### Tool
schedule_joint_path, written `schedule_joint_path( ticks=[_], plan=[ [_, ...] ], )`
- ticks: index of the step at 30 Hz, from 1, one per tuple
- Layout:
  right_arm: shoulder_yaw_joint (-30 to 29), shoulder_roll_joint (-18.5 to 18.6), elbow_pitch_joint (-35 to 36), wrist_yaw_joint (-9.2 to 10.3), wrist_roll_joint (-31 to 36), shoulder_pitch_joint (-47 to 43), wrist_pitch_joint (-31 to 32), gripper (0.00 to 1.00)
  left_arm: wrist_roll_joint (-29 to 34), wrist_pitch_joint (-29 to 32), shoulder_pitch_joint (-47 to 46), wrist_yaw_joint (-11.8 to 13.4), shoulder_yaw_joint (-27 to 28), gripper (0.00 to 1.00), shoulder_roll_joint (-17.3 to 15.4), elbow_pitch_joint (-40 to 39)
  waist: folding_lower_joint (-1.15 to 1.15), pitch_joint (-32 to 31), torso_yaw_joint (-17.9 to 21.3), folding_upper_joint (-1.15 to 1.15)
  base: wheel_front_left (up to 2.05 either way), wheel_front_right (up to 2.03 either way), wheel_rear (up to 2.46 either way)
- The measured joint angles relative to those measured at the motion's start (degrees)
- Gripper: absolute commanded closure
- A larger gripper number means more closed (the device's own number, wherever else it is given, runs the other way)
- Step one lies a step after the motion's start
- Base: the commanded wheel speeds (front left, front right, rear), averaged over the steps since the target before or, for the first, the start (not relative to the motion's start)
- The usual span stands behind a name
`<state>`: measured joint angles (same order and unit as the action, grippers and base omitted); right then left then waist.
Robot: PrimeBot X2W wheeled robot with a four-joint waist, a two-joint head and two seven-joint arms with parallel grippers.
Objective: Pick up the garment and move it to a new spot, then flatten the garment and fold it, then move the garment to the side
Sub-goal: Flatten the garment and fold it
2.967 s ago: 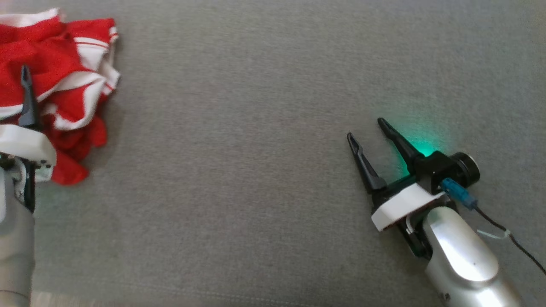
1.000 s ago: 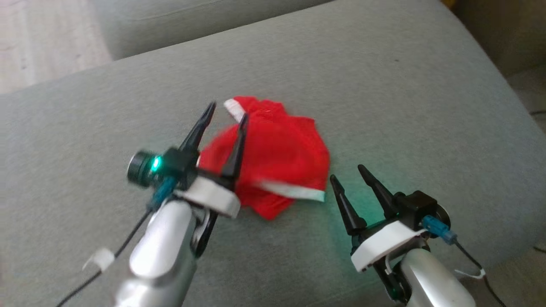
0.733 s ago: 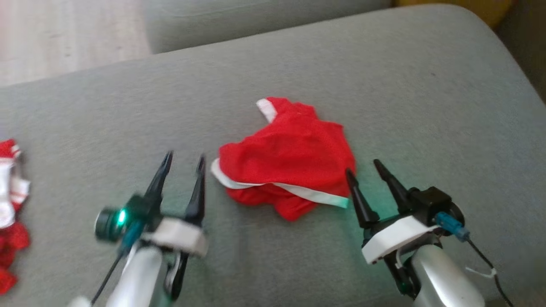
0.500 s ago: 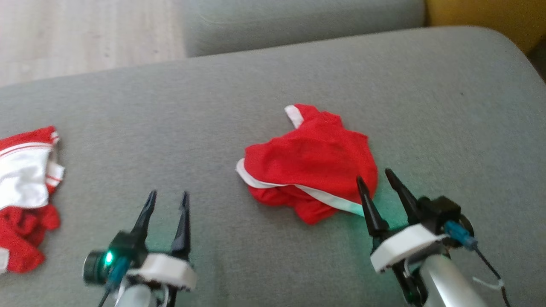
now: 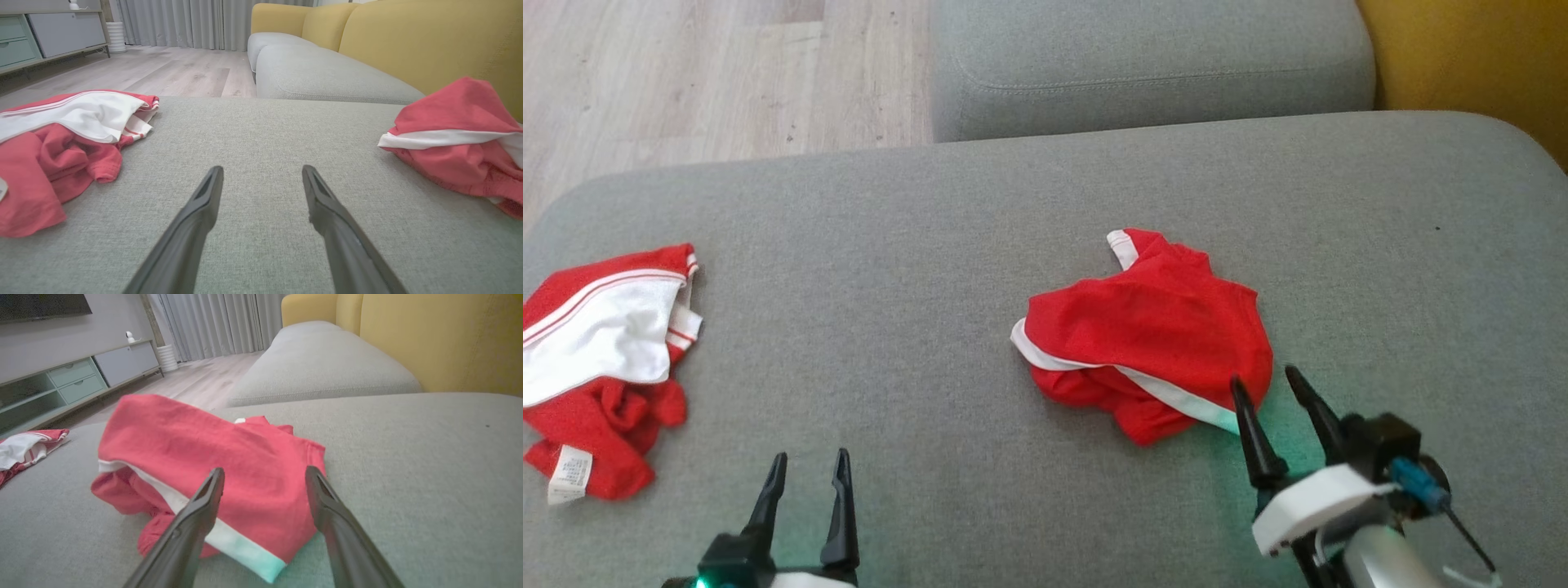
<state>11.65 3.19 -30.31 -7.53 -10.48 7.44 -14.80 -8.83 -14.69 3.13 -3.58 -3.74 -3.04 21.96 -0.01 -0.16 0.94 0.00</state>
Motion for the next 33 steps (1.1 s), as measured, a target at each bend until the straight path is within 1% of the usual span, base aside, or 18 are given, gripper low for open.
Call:
schedule_joint_path(
  ticks=[6, 15, 26, 27, 29, 33],
  plan=[
    [-0.7, -0.1, -4.7, 0.0, 0.6, -1.2, 0.0, 0.0, 0.4, 0.0, 0.3, -0.5, -0.3, 0.0, 0.1, 0.0, 0.0, 0.1, -0.6, 0.0, 0.0, 0.0, 0.0],
    [-0.4, -0.1, -11.3, 0.0, 1.0, -0.5, 0.0, 0.0, 0.2, 0.0, 0.2, -0.5, -3.6, 0.0, 0.1, 0.2, 0.01, 1.0, -2.0, 0.0, 0.0, 0.0, 0.0],
    [0.5, -0.1, -12.9, 0.0, 1.6, 3.2, 0.0, 0.0, 0.2, 0.0, -0.9, -0.5, -3.8, 0.0, 0.1, 0.4, 0.01, 3.3, -2.6, 0.0, 0.0, 0.0, 0.0],
    [0.3, -0.1, -13.0, 0.0, 1.9, 3.6, 0.0, 0.39, 0.2, 0.0, -1.0, -0.5, -3.8, 0.0, 0.1, 0.4, 0.01, 3.5, -2.7, 0.0, 0.0, 0.0, 0.0],
    [-0.9, -0.2, -12.9, 0.0, 2.2, 4.0, 0.0, 1.0, 0.2, 0.0, -1.3, -0.5, -3.9, 0.0, 0.1, 0.4, 0.01, 3.8, -2.8, 0.0, 0.0, 0.0, 0.0],
    [-3.4, -0.2, -10.8, 0.0, 3.3, 4.2, 0.0, 1.0, -0.6, 0.0, -1.9, -0.5, -4.1, 0.0, 0.1, 0.3, 0.01, 4.2, -2.4, 0.0, 0.0, 0.0, 0.0]
  ],
)
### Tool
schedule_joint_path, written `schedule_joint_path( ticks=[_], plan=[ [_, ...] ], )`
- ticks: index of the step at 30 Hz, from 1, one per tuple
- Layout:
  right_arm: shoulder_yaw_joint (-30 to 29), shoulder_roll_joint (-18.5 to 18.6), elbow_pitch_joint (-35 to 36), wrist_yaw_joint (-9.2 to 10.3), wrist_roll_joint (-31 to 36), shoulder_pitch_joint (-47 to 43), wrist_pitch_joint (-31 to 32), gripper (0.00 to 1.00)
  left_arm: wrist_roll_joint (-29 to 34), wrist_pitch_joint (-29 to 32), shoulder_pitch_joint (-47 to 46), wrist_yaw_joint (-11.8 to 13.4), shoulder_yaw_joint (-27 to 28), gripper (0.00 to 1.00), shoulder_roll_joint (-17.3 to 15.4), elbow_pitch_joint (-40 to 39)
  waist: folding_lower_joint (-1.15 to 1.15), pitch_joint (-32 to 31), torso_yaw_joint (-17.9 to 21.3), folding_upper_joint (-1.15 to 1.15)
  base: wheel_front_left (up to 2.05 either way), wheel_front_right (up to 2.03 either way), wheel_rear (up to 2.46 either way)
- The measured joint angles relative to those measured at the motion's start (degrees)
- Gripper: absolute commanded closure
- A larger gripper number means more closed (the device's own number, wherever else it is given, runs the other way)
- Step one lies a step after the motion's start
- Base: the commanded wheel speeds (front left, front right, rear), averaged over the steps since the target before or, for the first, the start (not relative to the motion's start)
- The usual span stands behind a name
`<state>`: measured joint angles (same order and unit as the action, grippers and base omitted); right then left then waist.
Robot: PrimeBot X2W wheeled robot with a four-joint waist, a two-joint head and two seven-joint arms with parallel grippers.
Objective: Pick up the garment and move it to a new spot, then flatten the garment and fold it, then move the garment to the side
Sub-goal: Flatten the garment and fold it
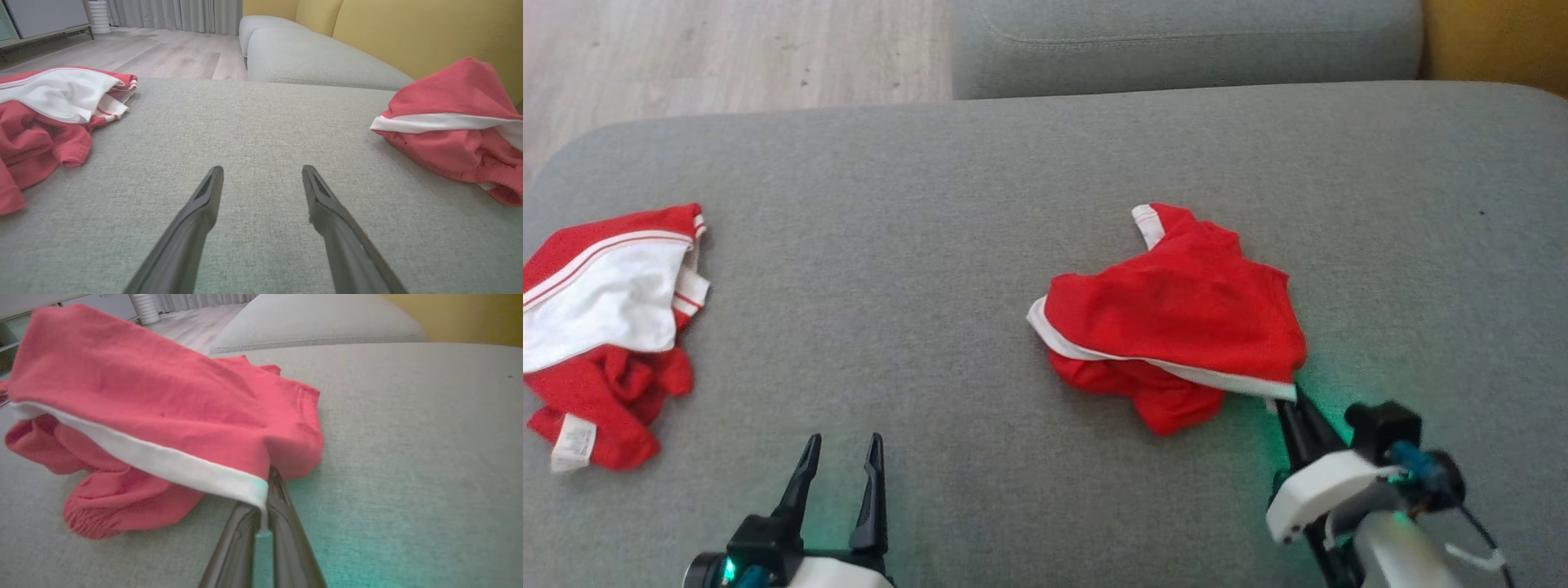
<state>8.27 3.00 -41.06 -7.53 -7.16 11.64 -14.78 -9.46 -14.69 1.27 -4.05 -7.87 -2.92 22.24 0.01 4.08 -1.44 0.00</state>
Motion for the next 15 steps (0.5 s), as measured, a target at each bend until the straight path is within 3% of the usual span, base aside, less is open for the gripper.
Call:
schedule_joint_path(
  ticks=[9, 15],
  plan=[
    [-2.7, 0.0, 9.1, 0.0, 6.0, 5.3, 0.0, 1.0, -0.3, 0.0, -0.1, 0.1, -0.1, 0.0, 0.0, 0.0, 0.0, 0.4, 2.3, 0.0, 0.0, 0.0, 0.0],
    [5.1, 4.9, 12.1, 0.0, 8.3, 18.8, 0.0, 1.0, -0.7, 0.0, -1.4, 0.2, -1.6, 0.0, 0.0, 0.1, 0.0, 0.3, 2.3, 0.0, 0.0, 0.0, 0.0]
  ],
)
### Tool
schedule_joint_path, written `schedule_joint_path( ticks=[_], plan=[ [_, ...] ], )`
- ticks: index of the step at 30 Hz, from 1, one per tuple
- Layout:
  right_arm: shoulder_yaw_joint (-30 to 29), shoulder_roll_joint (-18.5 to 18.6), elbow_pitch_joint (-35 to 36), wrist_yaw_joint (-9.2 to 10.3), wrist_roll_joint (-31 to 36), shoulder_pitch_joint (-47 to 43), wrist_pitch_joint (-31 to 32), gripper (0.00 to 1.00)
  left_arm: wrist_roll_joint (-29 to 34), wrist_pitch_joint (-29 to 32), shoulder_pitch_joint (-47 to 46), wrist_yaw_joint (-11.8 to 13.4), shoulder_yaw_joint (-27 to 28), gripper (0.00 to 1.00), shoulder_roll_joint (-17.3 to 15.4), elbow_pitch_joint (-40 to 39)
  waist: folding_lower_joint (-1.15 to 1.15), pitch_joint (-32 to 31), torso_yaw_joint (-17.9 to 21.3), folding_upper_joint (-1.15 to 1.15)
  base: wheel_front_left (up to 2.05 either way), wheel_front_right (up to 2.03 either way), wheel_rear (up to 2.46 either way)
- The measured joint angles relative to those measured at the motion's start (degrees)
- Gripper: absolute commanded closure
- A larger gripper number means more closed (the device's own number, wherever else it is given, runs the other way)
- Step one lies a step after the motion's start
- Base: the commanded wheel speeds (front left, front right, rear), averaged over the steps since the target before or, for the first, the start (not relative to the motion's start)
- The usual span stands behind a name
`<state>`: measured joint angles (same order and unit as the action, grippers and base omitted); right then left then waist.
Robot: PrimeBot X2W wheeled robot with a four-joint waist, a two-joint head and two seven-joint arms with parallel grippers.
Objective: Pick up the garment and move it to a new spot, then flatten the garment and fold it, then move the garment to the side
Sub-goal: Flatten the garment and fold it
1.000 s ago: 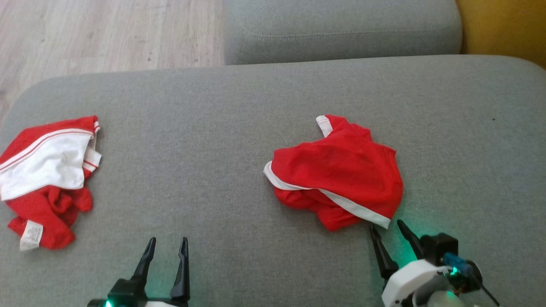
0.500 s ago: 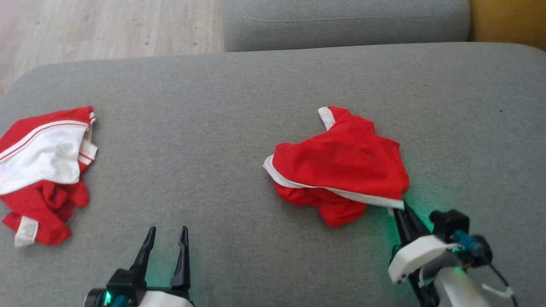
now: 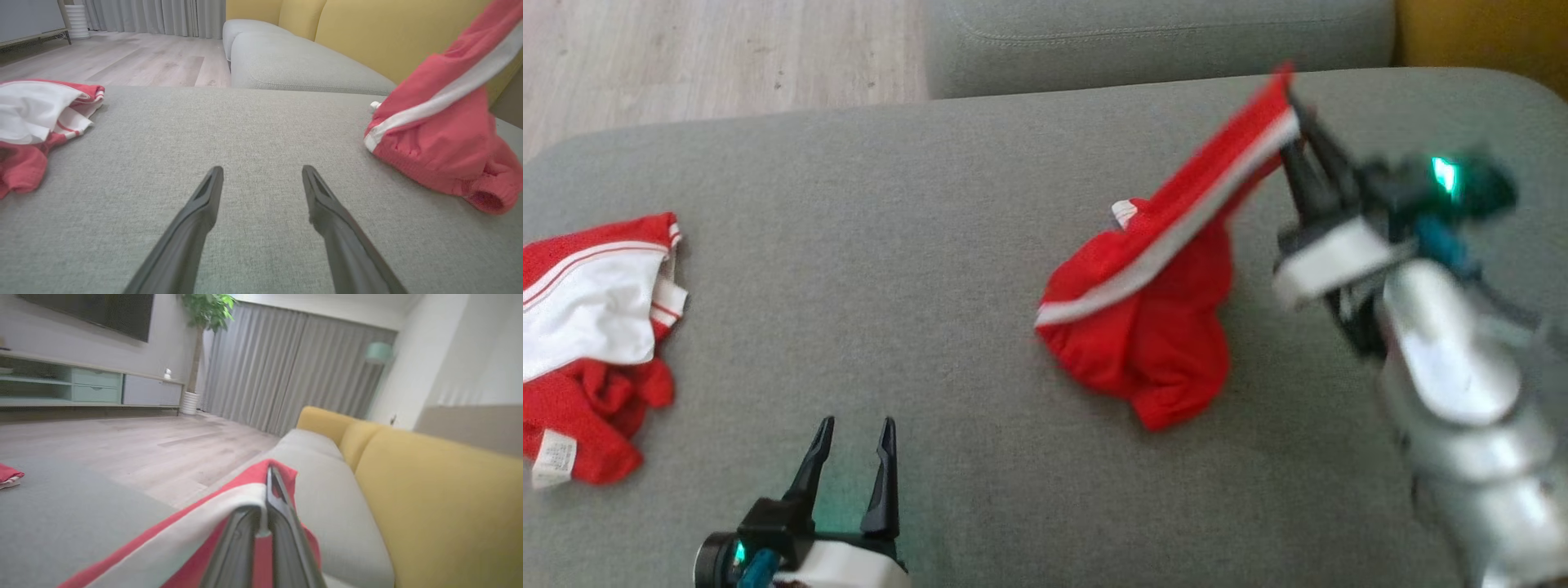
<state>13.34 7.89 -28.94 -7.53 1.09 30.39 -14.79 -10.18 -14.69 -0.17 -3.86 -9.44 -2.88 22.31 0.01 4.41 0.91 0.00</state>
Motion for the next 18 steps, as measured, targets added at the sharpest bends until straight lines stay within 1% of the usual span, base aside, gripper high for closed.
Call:
schedule_joint_path(
  ticks=[2, 3, 5, 8, 10, 13, 16, 18],
  plan=[
    [4.1, 2.4, 0.0, 0.0, 0.0, 6.0, 0.0, 1.0, -0.2, 0.0, -0.5, 0.2, -0.3, 0.0, 0.0, 0.0, 0.0, 0.2, -0.4, 0.0, 0.0, 0.0, 0.0],
    [8.1, 4.2, -1.0, 0.0, 0.0, 12.4, 0.0, 1.0, -0.5, 0.0, -0.7, 0.3, -0.6, 0.0, 0.0, 0.0, 0.0, 0.3, -0.9, 0.0, 0.0, 0.0, 0.0],
    [12.5, 5.3, -2.3, 0.0, -0.1, 18.4, 0.2, 1.0, -0.6, 0.0, -0.7, 0.4, -1.2, 0.0, 0.0, 0.3, 0.0, 0.5, -1.5, 0.0, 0.0, 0.0, 0.0],
    [18.9, 5.3, -4.6, 0.0, -0.4, 25.7, 1.4, 1.0, -1.7, 0.0, -0.7, 0.4, -2.0, 0.0, 0.0, 0.8, 0.0, 0.5, -2.6, 0.0, 0.0, 0.0, 0.0],
    [21.8, 4.4, -6.3, 0.0, -1.5, 28.9, 2.0, 1.0, -2.1, 0.0, -0.7, 0.9, -2.5, 0.0, 0.0, 1.0, 0.0, 0.5, -3.4, 0.0, 0.0, 0.0, 0.0],
    [23.2, 2.1, -9.5, 0.0, -2.5, 32.0, 2.0, 1.0, -2.5, 0.0, -0.7, 1.1, -3.5, 0.0, 0.0, 1.2, 0.0, 0.4, -4.7, 0.0, 0.0, 0.0, 0.0],
    [22.0, 0.1, -12.3, 0.0, -2.5, 34.9, 1.8, 1.0, -2.5, 0.0, -0.7, 1.2, -3.9, 0.0, 0.0, 1.5, -0.01, 0.3, -5.9, 0.0, 0.0, 0.0, 0.0],
    [20.5, -0.3, -13.9, 0.0, -2.2, 36.8, 1.6, 1.0, -2.4, 0.0, -0.7, 1.2, -3.9, 0.0, 0.0, 1.6, 0.0, 0.2, -6.7, 0.0, 0.0, 0.0, 0.0]
  ],
)
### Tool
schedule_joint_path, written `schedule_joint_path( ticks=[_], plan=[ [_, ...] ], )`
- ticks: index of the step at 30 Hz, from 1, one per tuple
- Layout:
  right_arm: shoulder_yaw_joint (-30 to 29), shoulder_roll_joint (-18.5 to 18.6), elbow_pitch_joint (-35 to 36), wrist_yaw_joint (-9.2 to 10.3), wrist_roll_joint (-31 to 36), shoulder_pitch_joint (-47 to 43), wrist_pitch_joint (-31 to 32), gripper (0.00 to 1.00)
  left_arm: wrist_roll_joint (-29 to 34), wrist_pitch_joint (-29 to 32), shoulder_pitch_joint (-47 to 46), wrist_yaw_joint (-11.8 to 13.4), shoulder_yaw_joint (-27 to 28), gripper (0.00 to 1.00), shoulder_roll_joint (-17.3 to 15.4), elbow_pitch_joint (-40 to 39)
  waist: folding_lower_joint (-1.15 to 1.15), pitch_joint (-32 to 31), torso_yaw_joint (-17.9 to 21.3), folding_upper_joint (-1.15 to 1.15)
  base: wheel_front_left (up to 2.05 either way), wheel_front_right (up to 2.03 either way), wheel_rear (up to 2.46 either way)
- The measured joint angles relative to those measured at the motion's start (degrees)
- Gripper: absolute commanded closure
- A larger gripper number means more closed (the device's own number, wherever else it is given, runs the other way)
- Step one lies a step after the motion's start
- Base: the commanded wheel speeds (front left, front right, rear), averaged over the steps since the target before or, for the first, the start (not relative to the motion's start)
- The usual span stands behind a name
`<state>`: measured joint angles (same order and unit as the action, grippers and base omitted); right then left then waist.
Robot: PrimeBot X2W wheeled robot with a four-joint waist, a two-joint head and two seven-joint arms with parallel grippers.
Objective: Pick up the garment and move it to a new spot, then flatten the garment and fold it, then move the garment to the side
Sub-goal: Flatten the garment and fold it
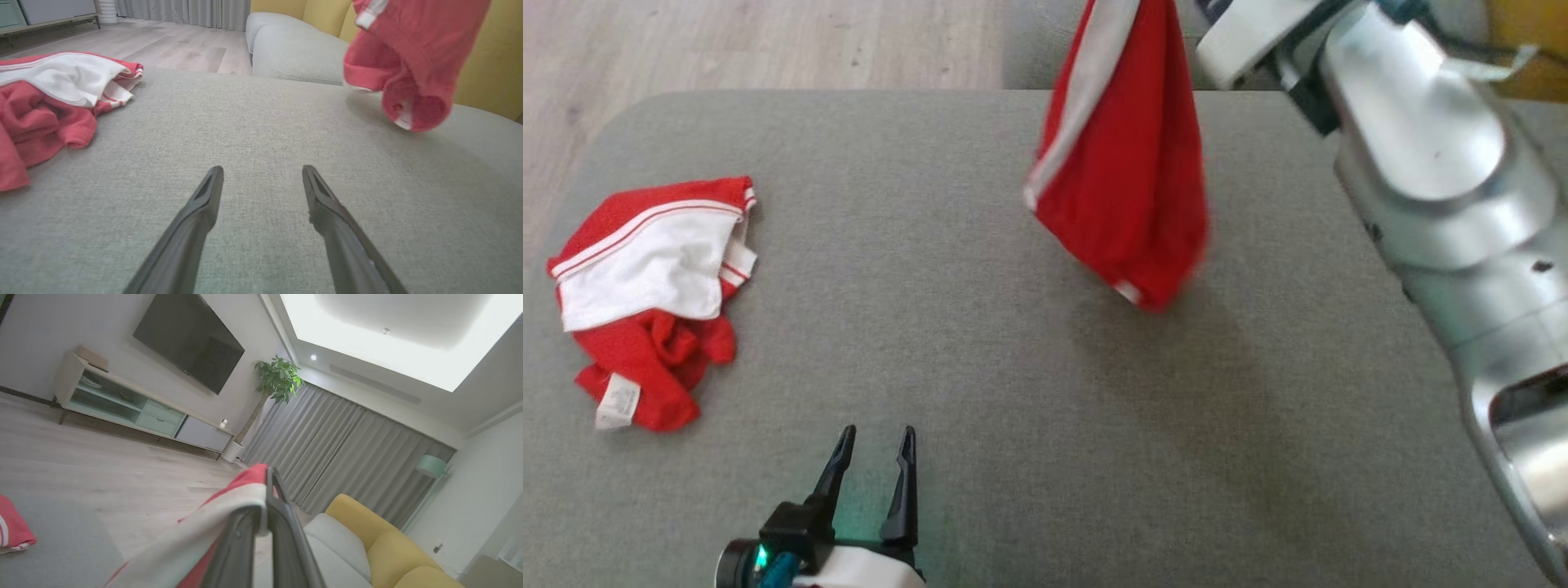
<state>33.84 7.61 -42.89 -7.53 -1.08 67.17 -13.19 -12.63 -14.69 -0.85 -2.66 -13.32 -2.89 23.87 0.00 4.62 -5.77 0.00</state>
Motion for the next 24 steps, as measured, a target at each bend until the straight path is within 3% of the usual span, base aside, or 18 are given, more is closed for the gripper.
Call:
schedule_joint_path(
  ticks=[6, 14, 15, 16, 17, 24],
  plan=[
    [-1.7, 1.0, -5.4, 0.0, 1.6, -3.4, -0.7, 1.0, 0.0, 0.0, 0.0, 0.4, 0.1, 0.0, 0.0, -0.1, 0.0, -0.5, -0.6, 0.0, 0.0, 0.0, 0.0],
    [-12.0, 10.6, -14.3, 0.0, 1.7, -27.1, -1.0, 1.0, 0.0, 0.0, 0.2, 0.6, 0.4, 0.0, 0.0, -0.3, 0.0, -0.1, 1.5, 0.0, 0.0, 0.0, 0.0],
    [-13.5, 10.8, -15.2, 0.0, 1.7, -29.5, -1.0, 0.82, 0.0, 0.0, 0.2, 0.6, 0.4, 0.0, 0.0, -0.3, 0.0, 0.0, 1.8, 0.0, 0.0, 0.0, 0.0],
    [-15.0, 10.8, -16.1, 0.0, 1.7, -31.5, -1.0, 0.49, 0.0, 0.0, 0.1, 0.6, 0.4, 0.0, 0.0, -0.4, 0.0, 0.1, 2.2, 0.0, 0.0, 0.0, 0.0],
    [-16.3, 10.7, -17.1, 0.0, 2.3, -33.0, -1.0, 0.0, 0.0, 0.0, 0.1, 0.5, 0.4, 0.0, 0.0, -0.4, 0.0, 0.2, 2.6, 0.0, 0.0, 0.0, 0.0],
    [-26.4, 7.1, -17.8, 0.0, 5.3, -37.8, -1.0, 0.0, 0.5, 0.0, -0.3, -0.9, -0.2, 0.0, 0.0, -0.3, 0.0, 0.4, 4.8, 0.0, 0.0, 0.0, 0.0]
  ],
)
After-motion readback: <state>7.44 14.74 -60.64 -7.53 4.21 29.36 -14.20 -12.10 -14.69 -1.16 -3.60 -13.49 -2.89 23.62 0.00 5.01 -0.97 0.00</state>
